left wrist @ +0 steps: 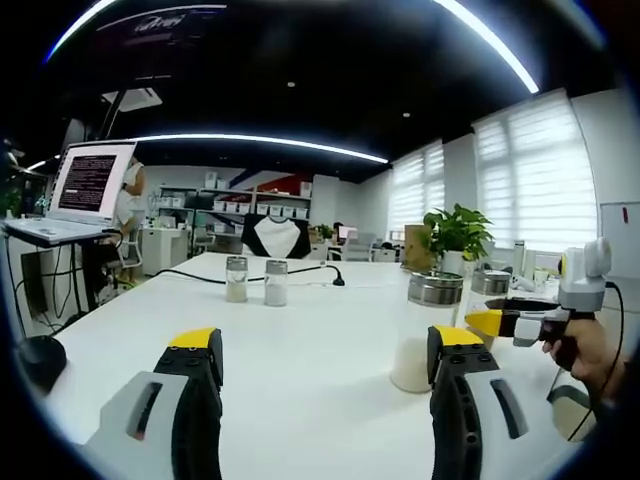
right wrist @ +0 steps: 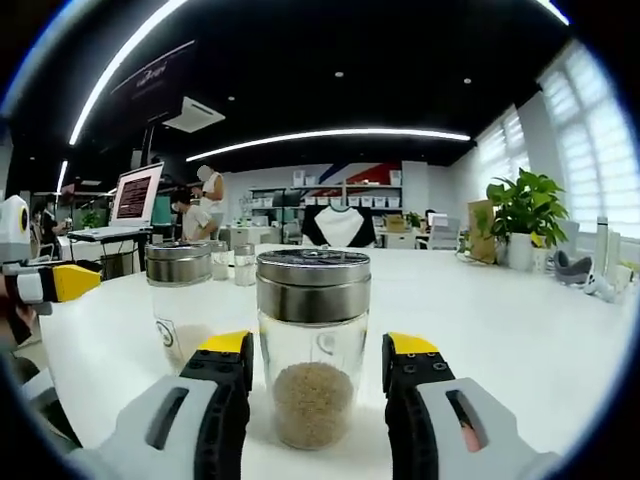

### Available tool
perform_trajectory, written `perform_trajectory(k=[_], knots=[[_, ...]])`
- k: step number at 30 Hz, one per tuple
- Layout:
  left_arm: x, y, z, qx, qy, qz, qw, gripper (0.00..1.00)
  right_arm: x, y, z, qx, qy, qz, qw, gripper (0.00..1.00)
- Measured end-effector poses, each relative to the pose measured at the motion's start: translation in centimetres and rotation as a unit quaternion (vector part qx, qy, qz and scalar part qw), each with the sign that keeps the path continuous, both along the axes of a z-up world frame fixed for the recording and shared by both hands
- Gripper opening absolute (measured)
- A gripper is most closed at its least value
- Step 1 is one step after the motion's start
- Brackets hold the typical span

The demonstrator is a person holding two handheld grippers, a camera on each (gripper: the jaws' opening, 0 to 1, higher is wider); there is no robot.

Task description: Rotate the seasoning bottle until the label or dispensing opening points toward the visible target arrow and the bottle remains upright within the marked orientation range

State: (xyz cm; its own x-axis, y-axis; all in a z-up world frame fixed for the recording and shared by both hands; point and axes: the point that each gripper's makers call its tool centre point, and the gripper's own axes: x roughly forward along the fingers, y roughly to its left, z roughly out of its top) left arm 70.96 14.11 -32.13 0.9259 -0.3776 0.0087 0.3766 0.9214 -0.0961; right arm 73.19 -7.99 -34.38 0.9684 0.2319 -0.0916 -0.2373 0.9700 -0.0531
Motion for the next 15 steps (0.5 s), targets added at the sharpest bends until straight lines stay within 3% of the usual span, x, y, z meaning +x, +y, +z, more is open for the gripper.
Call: perform_trajectory(k=[6,11,15], knots=[[0.0,0.0,0.0,-0.001,0.001,0.001,1.0,0.89,0.6,-0.3,1.2,-0.006,0.0,0.033,0.9994,0.55],[0.1,0.1,-0.2,-0.003,0.003,0.0,1.0,0.89,0.1,-0.1,1.5,-0.038,-0.015,0.075,0.9963,0.61],[0.1,0.0,-0.3,-0.002,0.005,0.0,1.0,0.88,0.1,0.0,1.6,-0.021,-0.011,0.112,0.9935,0.6]])
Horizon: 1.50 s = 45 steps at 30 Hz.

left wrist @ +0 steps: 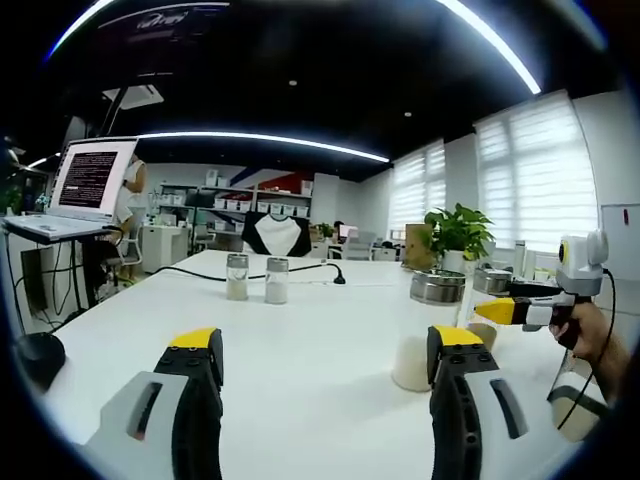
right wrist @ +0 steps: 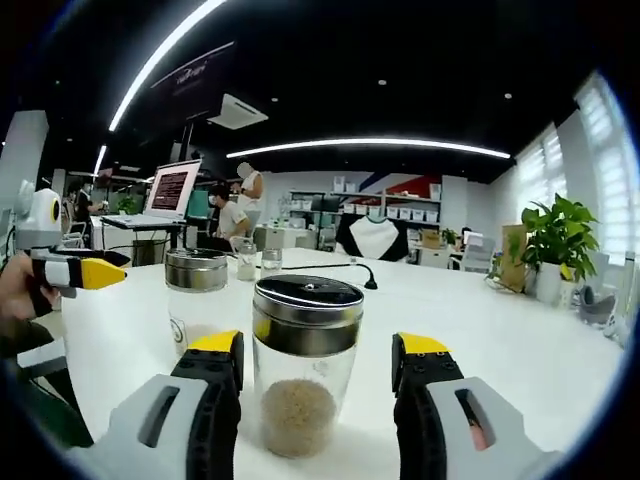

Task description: Rotate the seasoning bottle until the label or dispensing opening points toward the visible target arrow and the bottle remains upright within the marked orientation range

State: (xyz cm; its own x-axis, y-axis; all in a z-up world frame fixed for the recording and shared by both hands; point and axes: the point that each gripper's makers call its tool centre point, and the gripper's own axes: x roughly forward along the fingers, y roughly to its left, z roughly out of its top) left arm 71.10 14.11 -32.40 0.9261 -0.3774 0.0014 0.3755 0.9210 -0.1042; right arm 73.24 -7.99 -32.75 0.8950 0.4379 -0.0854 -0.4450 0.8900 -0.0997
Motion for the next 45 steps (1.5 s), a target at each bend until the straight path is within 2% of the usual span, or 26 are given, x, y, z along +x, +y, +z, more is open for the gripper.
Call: perform_trajectory(k=[7,9,10,13,18,20,23,27,34,45], knots=[[0.0,0.0,0.1,0.001,-0.001,0.001,1.0,0.88,0.2,0.4,0.4,0.018,0.012,0.058,0.9981,0.6],[0.0,0.1,0.2,0.001,-0.003,0.002,1.0,0.88,0.2,0.4,-0.1,-0.001,0.018,0.07,0.9974,0.59],[0.0,0.1,0.2,0.001,-0.003,0.002,1.0,0.88,0.2,0.3,-0.2,0.001,0.021,0.076,0.9969,0.59],[0.0,0.1,0.1,0.001,-0.002,0.002,1.0,0.88,-0.4,0.7,-0.5,0.04,0.048,0.113,0.9917,0.59],[0.0,-0.1,0.1,0.001,-0.002,0.0,1.0,0.88,-0.8,0.9,-1.2,0.029,0.049,0.155,0.9862,0.59],[-0.1,-0.1,0.1,0.001,-0.002,-0.001,1.0,0.88,-1.0,1.2,-1.4,0.051,0.058,0.174,0.9817,0.58],[-0.1,-0.1,0.1,0.002,-0.002,0.0,1.0,0.88,-0.8,0.9,-1.7,0.066,0.064,0.18,0.9794,0.58],[0.0,-0.1,0.1,0.001,-0.002,0.0,1.0,0.88,-0.7,0.9,-1.8,0.049,0.046,0.185,0.9803,0.59],[0.0,-0.1,0.1,0.003,-0.001,-0.001,1.0,0.88,-0.8,1.4,-2.0,0.037,0.049,0.197,0.9786,0.58],[-0.2,-0.2,0.4,-0.001,-0.004,-0.004,1.0,0.88,-0.8,1.6,-2.2,0.064,0.06,0.21,0.9738,0.49]])
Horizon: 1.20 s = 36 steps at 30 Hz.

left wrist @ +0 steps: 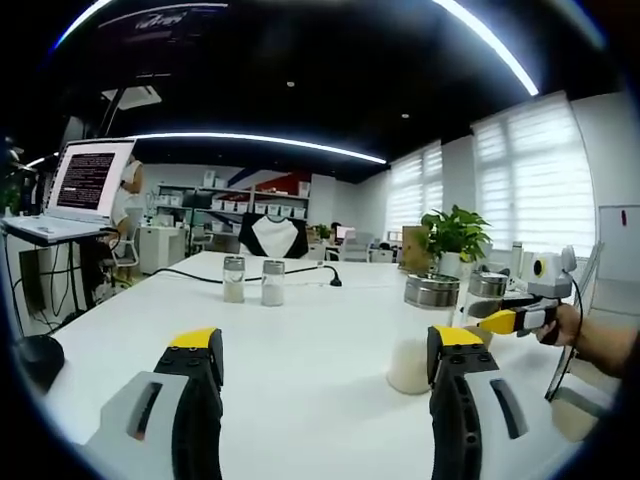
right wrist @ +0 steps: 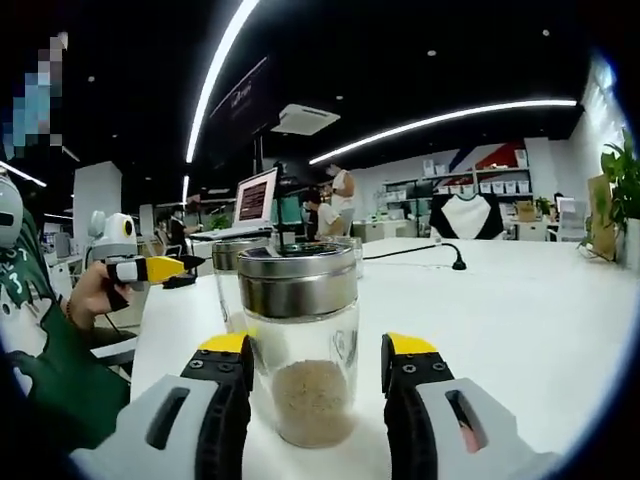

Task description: Rotate the seasoning bottle until the label or dispensing opening points toward the visible target arrow and the bottle remains upright within the marked orientation range

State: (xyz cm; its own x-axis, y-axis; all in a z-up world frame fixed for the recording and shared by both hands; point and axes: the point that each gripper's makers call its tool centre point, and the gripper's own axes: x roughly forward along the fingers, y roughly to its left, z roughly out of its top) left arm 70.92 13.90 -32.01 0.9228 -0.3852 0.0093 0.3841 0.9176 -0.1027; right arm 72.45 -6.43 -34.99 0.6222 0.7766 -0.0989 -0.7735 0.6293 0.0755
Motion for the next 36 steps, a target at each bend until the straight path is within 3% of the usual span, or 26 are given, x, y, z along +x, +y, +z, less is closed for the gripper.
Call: perform_trajectory(k=[3,36], knots=[[0.02,-0.06,-0.19,-0.001,0.005,-0.002,1.0,0.88,-0.5,0.54,0.09,0.003,-0.003,0.018,0.9998,0.41],[0.02,-0.39,-0.29,-0.001,0.005,-0.004,1.0,0.88,-0.35,0.25,-0.22,-0.008,-0.024,0.01,0.9996,0.39]])
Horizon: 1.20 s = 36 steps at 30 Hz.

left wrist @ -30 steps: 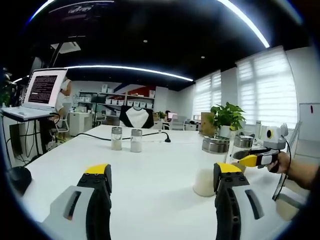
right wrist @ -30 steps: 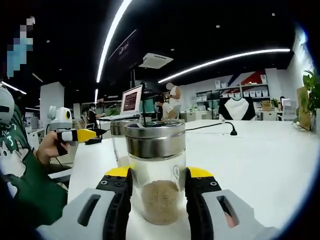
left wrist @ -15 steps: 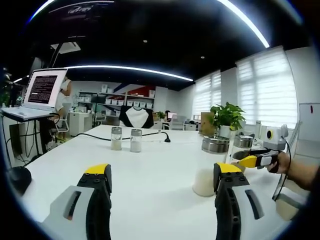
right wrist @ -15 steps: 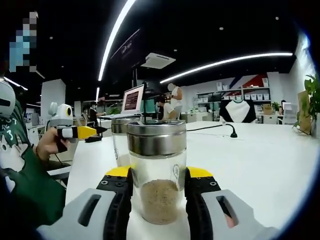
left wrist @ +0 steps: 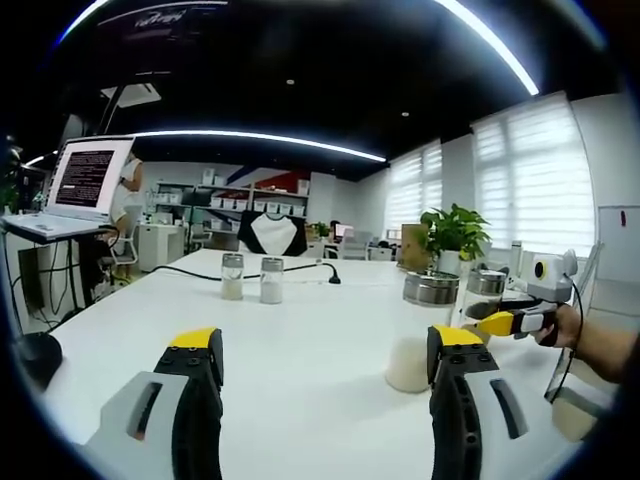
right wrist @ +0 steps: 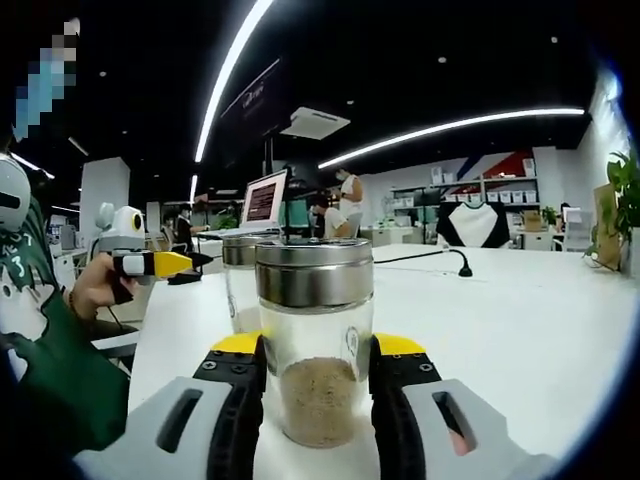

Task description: Rotate the seasoning bottle until the label or dispensing opening points toward the visible target arrow and the bottle remains upright within the marked orientation range

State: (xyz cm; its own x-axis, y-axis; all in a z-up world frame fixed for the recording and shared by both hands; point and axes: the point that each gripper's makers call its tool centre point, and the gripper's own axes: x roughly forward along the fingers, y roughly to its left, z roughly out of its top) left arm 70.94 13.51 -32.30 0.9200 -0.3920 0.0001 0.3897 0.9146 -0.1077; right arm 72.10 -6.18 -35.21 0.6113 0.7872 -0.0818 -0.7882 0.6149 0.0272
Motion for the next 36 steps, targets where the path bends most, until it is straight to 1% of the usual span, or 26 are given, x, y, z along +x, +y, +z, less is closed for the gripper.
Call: perform_trajectory(k=[5,8,19,36], knots=[[-0.01,0.01,0.05,0.0,-0.001,0.0,1.0,0.88,-0.03,0.0,-0.02,0.001,0.002,-0.009,1.0,0.39],[0.0,0.07,0.12,0.003,-0.005,0.001,1.0,0.88,-0.07,0.08,-0.07,-0.01,0.0,-0.015,0.9998,0.39],[-0.18,-0.13,0.14,0.003,-0.006,-0.002,1.0,0.88,-0.03,-0.01,-0.24,-0.017,0.003,-0.025,0.9995,0.39],[-0.25,-0.08,0.18,0.002,-0.005,-0.001,1.0,0.88,0.05,-0.12,-0.34,-0.018,0.005,-0.072,0.9972,0.38]])
